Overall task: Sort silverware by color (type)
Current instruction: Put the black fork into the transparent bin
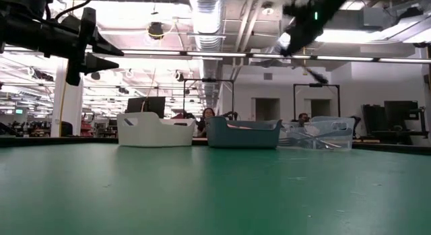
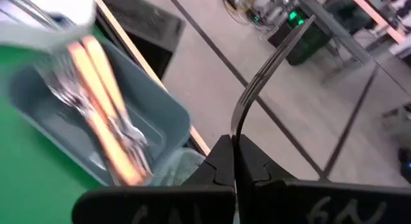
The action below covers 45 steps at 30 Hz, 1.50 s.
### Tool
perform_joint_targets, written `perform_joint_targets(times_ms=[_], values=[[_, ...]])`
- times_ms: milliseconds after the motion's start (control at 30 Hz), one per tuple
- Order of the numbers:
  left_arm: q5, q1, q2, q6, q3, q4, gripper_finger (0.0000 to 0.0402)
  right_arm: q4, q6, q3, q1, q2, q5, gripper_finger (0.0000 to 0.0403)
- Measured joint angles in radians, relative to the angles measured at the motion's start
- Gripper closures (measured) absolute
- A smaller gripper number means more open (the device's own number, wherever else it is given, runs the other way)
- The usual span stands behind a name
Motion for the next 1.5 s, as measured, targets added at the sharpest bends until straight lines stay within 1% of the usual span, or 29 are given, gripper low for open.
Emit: perform_joint_targets(times_ms=[67, 200, 267, 400, 600, 1000, 1133, 1333, 1500], values=[[-0.016, 0.000, 0.000, 0.000, 0.000, 0.000, 0.0237, 0.080, -0.020, -0.068, -0.035, 0.020, -0.010, 0.0398], [-0.044, 0.000, 0.000, 0.000, 0.000, 0.000, 0.0237, 0.188, -0.028, -0.146, -0.113, 0.091, -0.086, 0.0398], [-0.051, 0.000, 0.000, 0.000, 0.000, -0.001, 0.0237, 0.227, -0.026, -0.152, -0.142, 0.134, -0.104, 0.0398], [-0.068, 0.000, 0.000, 0.004, 0.000, -0.003, 0.0237, 0.239, -0.023, -0.152, -0.179, 0.213, -0.136, 0.0398], [-0.074, 0.000, 0.000, 0.006, 0.000, -0.008, 0.0237, 0.240, -0.023, -0.152, -0.170, 0.280, -0.166, 0.0398], [-0.075, 0.000, 0.000, 0.008, 0.000, -0.046, 0.0237, 0.209, -0.039, -0.153, -0.164, 0.284, -0.153, 0.0398], [-0.076, 0.000, 0.000, 0.015, 0.000, -0.046, 0.0237, 0.245, -0.054, -0.194, -0.156, 0.279, -0.147, 0.0398], [-0.079, 0.000, 0.000, 0.038, 0.000, -0.047, 0.0237, 0.237, -0.069, -0.256, -0.146, 0.270, -0.120, 0.0398], [-0.109, 0.000, 0.000, 0.041, 0.000, -0.061, 0.0237, 0.251, -0.082, -0.285, -0.145, 0.271, -0.121, 0.0398]])
